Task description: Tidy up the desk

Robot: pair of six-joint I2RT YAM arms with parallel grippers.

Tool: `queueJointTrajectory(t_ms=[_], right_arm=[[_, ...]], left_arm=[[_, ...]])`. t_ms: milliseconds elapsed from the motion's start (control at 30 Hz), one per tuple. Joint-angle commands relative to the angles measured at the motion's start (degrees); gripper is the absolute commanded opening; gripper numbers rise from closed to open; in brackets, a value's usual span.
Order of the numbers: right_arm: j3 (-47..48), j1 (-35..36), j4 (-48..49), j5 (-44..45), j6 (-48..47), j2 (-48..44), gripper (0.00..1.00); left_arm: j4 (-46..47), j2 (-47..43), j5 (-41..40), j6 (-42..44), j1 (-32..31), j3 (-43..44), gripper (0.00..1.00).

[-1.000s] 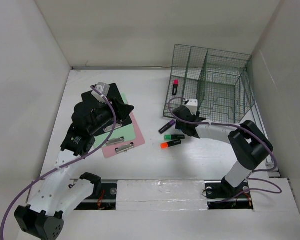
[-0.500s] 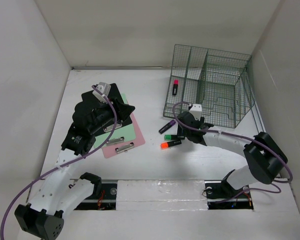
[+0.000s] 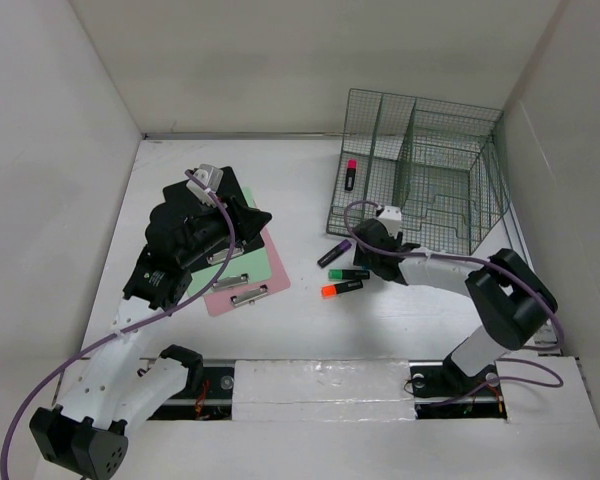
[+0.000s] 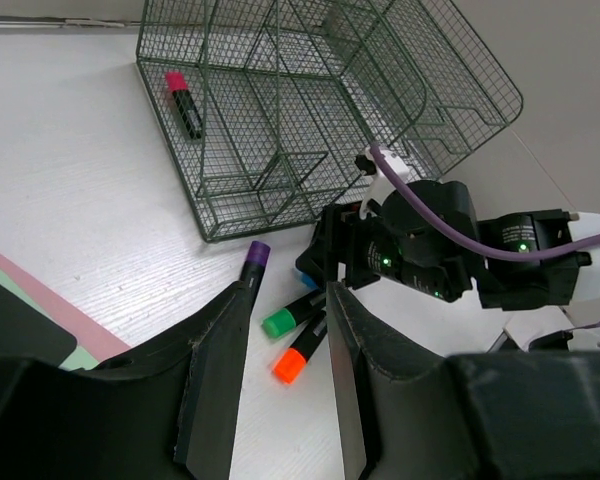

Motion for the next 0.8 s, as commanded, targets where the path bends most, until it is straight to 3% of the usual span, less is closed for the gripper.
queueJointTrajectory(t_ms=[0, 167, 200, 367, 600, 767], right_arm=[[2.24, -1.65, 6.61, -2.42, -1.07, 1.8, 0.65], [0.94, -1.66, 6.7, -5.16, 1.21, 3.92, 0.45], [-0.03, -1.66, 8.44, -6.12, 1.48, 3.66, 0.34], [-3.11, 0.27, 5.93, -4.73, 3.06, -2.2, 0.13], [-1.71, 2.73, 3.36, -2.53, 0.08, -12.14, 0.05], [-0.48, 2.74, 6.6, -6.3, -4.05, -18.22, 0.04]], left_arm=[[3.69, -0.35, 1.99, -0.61, 0.12, 1.14, 0.32], [3.51, -0.97, 1.46, -0.35, 0.12, 1.14, 0.32], [3.43, -0.8, 1.55, -0.43, 0.12, 1.14, 0.32], [3.69, -0.18, 1.9, -0.61, 0.12, 1.14, 0.32], [3.87, -0.18, 1.91, -0.87, 0.12, 1.14, 0.32], [4.22, 0.0, 2.26, -1.05, 0.12, 1.05, 0.32]])
